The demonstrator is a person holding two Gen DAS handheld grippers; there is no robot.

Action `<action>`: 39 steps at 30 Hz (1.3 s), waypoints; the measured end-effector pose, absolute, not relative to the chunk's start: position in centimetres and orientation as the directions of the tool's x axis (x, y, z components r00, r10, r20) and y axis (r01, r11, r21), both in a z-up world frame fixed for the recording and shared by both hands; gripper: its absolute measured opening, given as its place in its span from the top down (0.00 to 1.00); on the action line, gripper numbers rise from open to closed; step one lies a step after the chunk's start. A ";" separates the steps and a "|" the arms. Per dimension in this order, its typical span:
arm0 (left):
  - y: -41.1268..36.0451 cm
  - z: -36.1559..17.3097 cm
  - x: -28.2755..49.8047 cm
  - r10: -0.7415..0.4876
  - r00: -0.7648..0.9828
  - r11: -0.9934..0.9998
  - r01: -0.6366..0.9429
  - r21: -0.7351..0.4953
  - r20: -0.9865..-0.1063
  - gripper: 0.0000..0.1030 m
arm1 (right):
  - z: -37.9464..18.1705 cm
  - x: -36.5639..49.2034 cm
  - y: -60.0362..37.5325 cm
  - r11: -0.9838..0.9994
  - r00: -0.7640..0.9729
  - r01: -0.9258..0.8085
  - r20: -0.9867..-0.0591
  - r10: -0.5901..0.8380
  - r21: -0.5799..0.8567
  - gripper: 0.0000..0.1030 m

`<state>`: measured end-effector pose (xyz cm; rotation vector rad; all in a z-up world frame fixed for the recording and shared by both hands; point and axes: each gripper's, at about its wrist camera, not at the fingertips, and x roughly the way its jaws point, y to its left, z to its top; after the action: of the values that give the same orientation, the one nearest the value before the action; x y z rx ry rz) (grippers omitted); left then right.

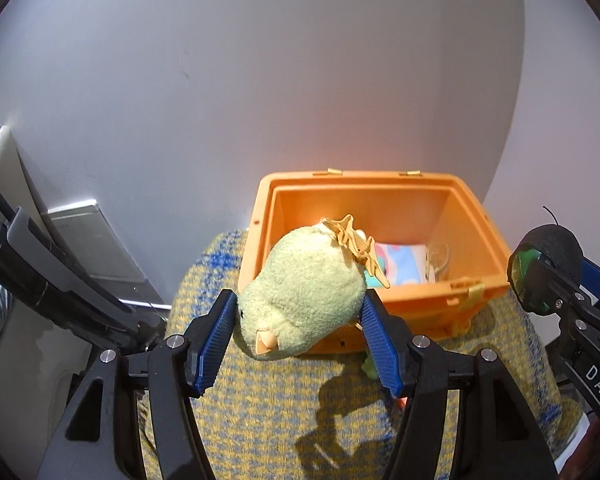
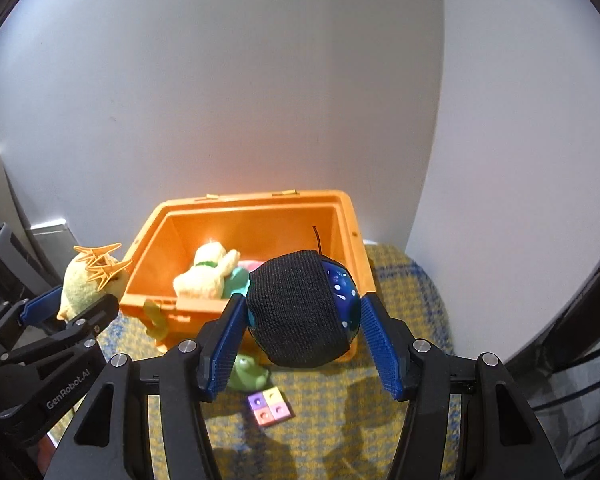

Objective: Organize objects
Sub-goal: 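Carry the yellow chick plush in the left tool while the right tool carries the ball over the crate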

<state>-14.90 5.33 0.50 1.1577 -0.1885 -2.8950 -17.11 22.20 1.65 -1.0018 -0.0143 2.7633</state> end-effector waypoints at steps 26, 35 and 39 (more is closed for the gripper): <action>5.9 0.0 -23.6 -0.063 -0.709 -0.992 -0.035 0.124 -0.703 0.40 | 0.8 -24.4 24.3 -0.980 -0.733 -0.185 -0.654 0.186 -0.071 0.43; 6.0 -1.3 -25.3 -0.063 -0.688 -0.992 -0.038 0.123 -0.723 0.39 | -0.8 -26.0 24.5 -0.982 -0.709 -0.179 -0.683 0.174 -0.064 0.42; 5.9 -1.5 -25.4 -0.064 -0.681 -0.992 -0.039 0.123 -0.729 0.34 | -1.2 -26.0 24.6 -0.980 -0.703 -0.188 -0.689 0.177 -0.061 0.41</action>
<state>-25.40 5.87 -1.53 1.2488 -0.2007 -2.8606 -26.02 24.59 -1.24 -1.1024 0.0209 2.7293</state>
